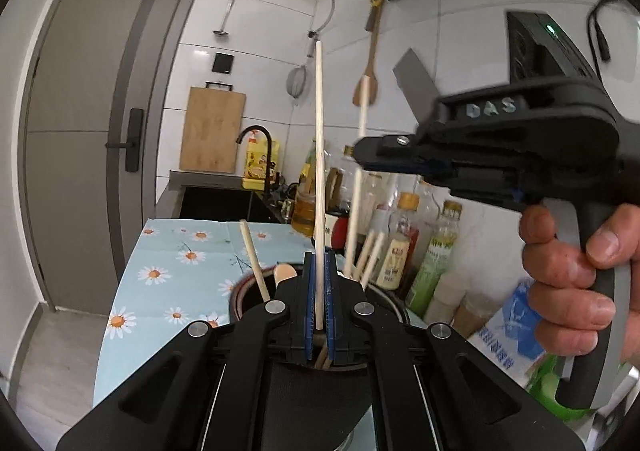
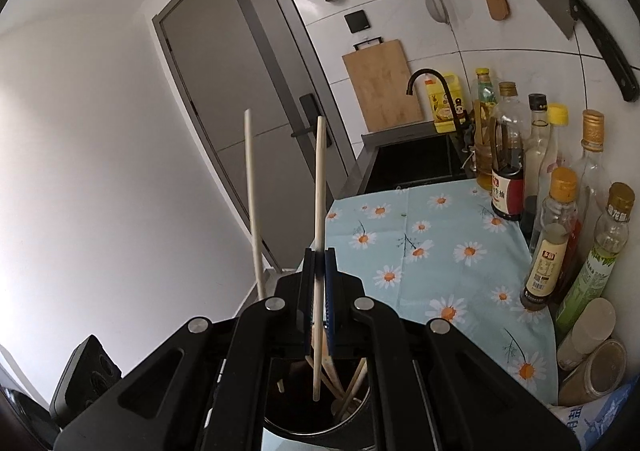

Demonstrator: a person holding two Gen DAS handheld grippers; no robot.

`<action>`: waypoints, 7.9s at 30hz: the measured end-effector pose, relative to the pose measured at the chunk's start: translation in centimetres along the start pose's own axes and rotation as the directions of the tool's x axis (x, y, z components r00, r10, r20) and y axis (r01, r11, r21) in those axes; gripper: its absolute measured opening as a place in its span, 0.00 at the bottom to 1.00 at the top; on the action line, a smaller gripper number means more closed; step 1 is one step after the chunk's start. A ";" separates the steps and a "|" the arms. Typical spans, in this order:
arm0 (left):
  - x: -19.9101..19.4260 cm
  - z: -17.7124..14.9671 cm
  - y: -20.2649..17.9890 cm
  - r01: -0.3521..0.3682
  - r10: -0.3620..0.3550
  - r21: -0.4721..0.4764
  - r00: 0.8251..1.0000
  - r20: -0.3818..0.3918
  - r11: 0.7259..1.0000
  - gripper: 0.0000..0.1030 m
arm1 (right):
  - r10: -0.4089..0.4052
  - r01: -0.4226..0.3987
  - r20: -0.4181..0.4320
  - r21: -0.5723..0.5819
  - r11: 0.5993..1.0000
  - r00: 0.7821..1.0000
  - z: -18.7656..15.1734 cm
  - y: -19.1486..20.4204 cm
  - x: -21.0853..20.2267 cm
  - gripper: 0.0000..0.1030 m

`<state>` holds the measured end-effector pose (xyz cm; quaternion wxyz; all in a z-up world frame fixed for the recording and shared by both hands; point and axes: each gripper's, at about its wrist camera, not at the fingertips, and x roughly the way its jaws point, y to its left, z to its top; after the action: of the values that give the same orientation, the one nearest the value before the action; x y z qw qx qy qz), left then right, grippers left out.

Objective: Organize utensils
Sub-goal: 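Lower both chopsticks into the black holder and open both grippers, then withdraw both open grippers from the holder and move them over the table items, then grasp a bamboo chopstick with the left gripper while the right gripper approaches the white spoon, then grasp the white ceramic spoon handle with the right gripper and lift it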

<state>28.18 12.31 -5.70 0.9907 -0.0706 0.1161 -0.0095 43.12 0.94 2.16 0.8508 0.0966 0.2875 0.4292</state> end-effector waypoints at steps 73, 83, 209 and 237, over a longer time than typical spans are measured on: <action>-7.8 1.6 -1.5 -0.067 0.075 0.065 0.990 -0.122 0.996 0.41 | 0.080 -0.079 -0.043 0.019 0.997 0.996 -3.1 -1.0 -8.7 0.15; -11.4 -1.0 -2.1 -0.107 0.111 0.031 0.970 -0.215 0.994 0.41 | 0.083 -0.077 -0.157 0.046 0.996 0.984 -7.5 -2.9 -10.3 0.15; -12.7 -11.0 -1.3 -0.145 -0.171 -0.482 0.816 -0.552 0.864 0.03 | 0.115 -0.106 -0.746 0.060 0.993 0.656 -21.8 -5.1 0.7 0.05; -8.3 -5.0 2.9 0.097 -0.275 -0.426 0.883 -0.380 0.899 0.03 | 0.052 -0.055 -0.314 0.001 0.998 0.948 -13.6 -1.9 -7.2 0.05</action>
<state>18.97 14.81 -9.01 0.8994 -0.2762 0.3243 -0.0982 33.32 -6.98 -6.79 0.7826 0.0316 0.4149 0.4631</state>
